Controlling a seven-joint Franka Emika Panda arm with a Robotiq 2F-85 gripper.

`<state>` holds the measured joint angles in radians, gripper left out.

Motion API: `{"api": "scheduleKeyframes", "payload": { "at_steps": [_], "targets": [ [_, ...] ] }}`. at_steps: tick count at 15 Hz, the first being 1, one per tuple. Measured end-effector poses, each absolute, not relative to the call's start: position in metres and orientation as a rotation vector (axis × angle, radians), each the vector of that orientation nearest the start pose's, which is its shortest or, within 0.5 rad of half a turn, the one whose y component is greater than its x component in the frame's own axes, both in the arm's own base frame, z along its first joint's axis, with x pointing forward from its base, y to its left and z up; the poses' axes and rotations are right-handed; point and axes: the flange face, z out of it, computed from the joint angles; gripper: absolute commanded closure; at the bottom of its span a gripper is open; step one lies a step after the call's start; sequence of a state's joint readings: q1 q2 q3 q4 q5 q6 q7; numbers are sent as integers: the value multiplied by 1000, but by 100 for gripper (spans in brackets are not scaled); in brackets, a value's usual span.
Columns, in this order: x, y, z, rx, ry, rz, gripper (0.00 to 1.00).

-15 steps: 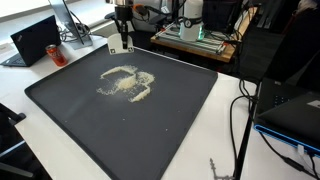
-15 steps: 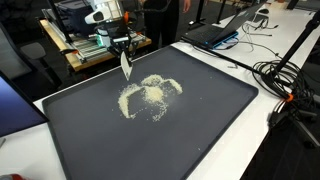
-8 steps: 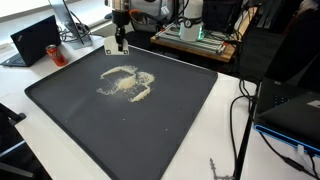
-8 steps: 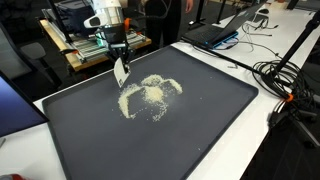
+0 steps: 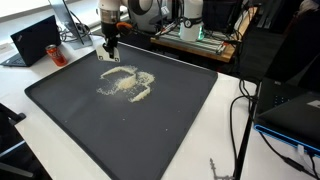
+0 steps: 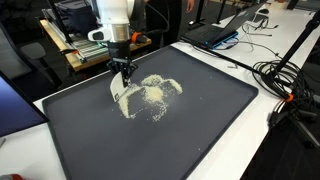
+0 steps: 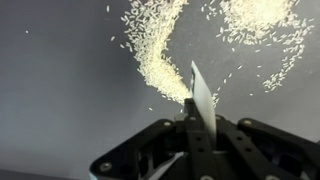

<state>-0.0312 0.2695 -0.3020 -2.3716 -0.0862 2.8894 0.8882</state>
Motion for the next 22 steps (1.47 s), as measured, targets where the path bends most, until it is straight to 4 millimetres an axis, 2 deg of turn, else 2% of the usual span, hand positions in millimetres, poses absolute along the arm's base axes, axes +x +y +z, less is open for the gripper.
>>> {"api": "scheduleKeyframes", "payload": {
  "at_steps": [3,7,14,22],
  "targets": [
    [526,-155,244,-2659,1730,-420,99],
    [542,-146,236,-2648,1813,-383,99],
    [554,-153,211,-2633,1931,-330,99],
    [560,-163,196,-2676,2007,-193,99]
  ]
}}
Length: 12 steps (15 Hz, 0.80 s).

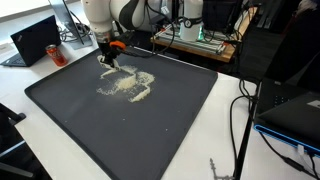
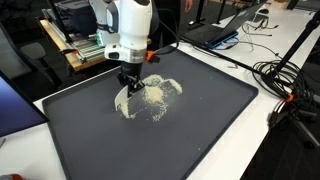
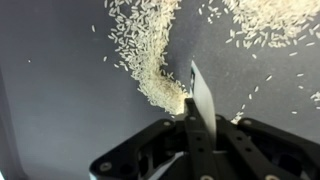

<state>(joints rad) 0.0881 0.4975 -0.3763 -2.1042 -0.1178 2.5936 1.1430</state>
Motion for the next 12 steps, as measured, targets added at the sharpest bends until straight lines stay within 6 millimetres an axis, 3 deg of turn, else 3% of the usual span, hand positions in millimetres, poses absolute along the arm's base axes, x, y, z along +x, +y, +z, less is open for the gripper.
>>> {"api": "scheduleKeyframes", "payload": {
  "at_steps": [12],
  "targets": [
    [577,-179,180,-2683,2055,-94,99]
  ]
}}
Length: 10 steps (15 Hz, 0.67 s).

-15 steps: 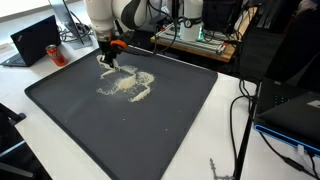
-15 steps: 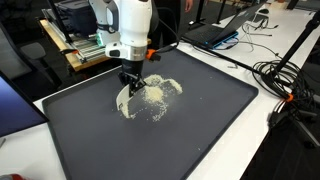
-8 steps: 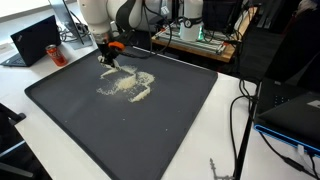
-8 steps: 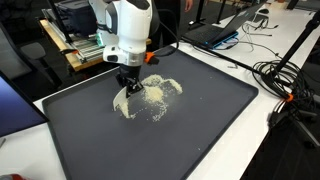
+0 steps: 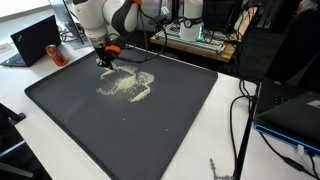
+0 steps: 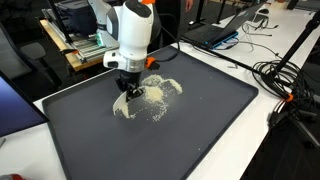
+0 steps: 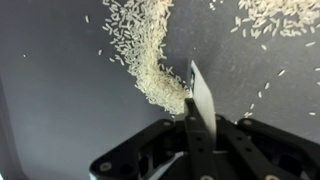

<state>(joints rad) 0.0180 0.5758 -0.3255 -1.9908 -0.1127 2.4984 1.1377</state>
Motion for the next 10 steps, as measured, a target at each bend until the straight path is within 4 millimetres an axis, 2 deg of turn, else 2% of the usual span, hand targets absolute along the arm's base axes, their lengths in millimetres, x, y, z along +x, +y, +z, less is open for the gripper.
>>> {"api": "scheduleKeyframes", "payload": {
  "at_steps": [2,10],
  "targets": [
    [581,-180,174,-2690,2056,-95,99],
    [599,-170,175,-2729,1990,-115,99]
  ]
}}
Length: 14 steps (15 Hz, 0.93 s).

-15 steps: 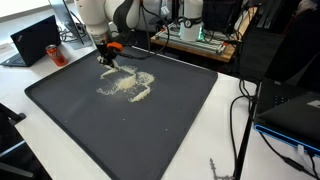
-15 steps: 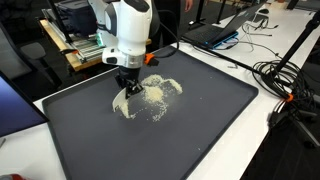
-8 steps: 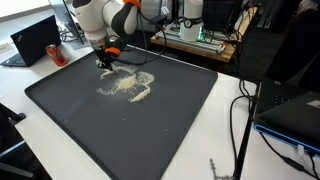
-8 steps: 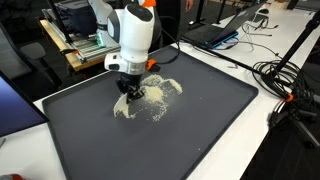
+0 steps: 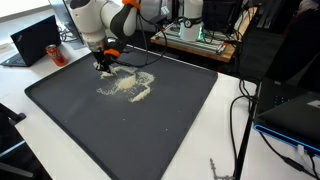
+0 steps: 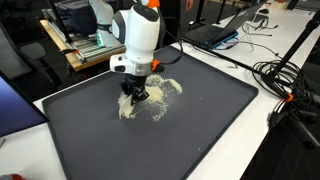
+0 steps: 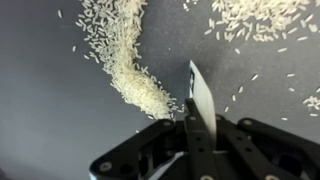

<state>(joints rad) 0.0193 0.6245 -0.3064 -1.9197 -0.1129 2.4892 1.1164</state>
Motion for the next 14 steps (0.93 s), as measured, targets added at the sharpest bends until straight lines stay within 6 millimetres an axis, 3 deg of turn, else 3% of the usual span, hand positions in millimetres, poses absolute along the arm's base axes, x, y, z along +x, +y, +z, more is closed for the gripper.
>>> {"api": "scheduleKeyframes", "payload": {
  "at_steps": [14],
  "targets": [
    [636,-123,188,-2783,1826,-247,99]
  ]
}}
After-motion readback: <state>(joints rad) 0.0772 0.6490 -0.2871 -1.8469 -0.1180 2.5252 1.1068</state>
